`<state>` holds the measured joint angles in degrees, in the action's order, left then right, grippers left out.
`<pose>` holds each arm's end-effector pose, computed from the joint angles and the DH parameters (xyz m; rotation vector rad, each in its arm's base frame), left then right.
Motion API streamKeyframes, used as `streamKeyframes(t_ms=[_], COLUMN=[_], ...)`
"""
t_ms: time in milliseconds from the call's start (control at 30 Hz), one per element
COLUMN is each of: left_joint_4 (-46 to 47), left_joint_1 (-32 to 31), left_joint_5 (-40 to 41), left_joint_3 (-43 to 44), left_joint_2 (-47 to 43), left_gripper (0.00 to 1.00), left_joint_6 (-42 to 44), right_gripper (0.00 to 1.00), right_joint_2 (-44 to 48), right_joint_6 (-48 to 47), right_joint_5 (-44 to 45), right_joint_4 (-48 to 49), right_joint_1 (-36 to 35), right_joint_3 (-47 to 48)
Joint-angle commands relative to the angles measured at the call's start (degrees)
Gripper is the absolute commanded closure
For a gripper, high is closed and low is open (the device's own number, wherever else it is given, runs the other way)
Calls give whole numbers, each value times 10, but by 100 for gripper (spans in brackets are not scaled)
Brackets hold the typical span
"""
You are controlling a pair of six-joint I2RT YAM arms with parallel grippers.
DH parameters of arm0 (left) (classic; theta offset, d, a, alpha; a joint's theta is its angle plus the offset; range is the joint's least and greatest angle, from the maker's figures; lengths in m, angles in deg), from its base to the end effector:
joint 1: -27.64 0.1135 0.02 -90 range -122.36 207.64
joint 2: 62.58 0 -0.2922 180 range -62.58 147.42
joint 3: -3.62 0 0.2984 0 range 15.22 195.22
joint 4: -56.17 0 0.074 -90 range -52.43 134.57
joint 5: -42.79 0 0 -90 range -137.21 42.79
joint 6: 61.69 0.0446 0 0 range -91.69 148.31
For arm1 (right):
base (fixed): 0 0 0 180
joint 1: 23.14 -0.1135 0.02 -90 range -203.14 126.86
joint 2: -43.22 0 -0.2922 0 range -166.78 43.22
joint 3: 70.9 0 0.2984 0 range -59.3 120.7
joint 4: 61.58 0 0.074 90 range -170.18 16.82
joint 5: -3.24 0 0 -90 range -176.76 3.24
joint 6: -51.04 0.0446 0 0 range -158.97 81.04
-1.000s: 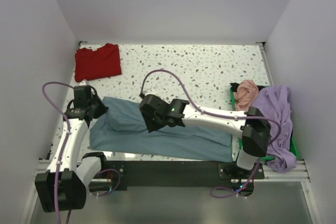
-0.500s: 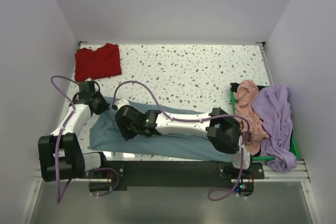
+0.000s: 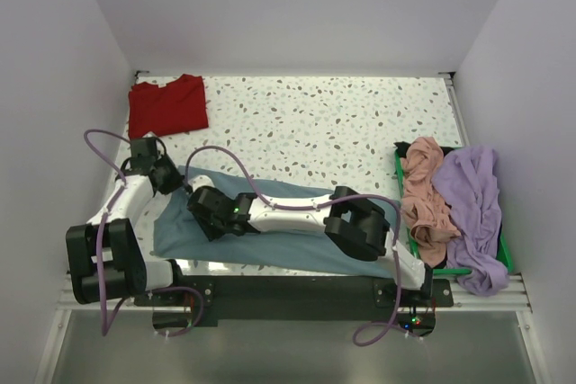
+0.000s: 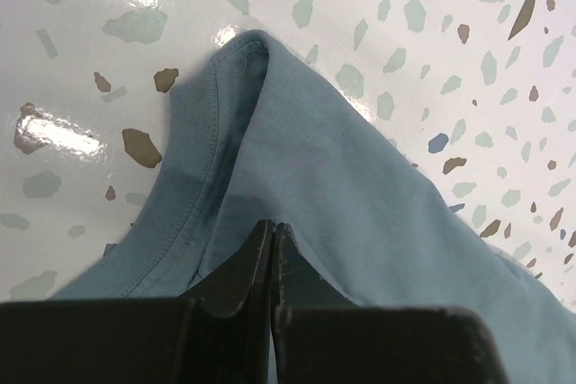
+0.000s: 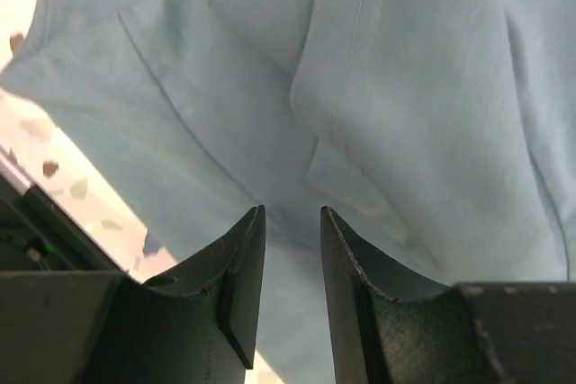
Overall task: Fold and stack the t-shirts
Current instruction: Fold the tshirt
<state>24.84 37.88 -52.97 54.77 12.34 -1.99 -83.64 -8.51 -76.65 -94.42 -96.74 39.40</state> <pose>0.2811 0.0462 0.1783 -0.8443 2.4024 -0.2655 0.1651 0.5331 0.1727 -0.8458 2.3622 0.5947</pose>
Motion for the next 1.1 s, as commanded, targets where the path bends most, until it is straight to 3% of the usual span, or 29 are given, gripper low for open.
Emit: streamKeyframes(t_ms=[0, 467, 700, 867, 1067], left_joint_4=[27, 17, 8, -12, -48], left_joint_1=[7, 14, 17, 17, 17], left_joint_5=[-16, -18, -21, -27, -19], left_joint_3=[12, 8, 11, 17, 10], left_joint_2=[-1, -20, -34, -52, -93], left_gripper=[100, 100, 100, 100, 100], left_joint_6=[17, 25, 26, 25, 24], right_gripper=[65, 67, 82, 98, 100], right_joint_2=[-17, -41, -33, -22, 17], right_joint_6=[-15, -17, -15, -21, -25], right_joint_5=[38, 83, 80, 67, 49], right_joint_4=[24, -10, -11, -8, -7], right_joint_1=[-4, -3, -3, -3, -3], right_joint_3=[40, 45, 34, 36, 20])
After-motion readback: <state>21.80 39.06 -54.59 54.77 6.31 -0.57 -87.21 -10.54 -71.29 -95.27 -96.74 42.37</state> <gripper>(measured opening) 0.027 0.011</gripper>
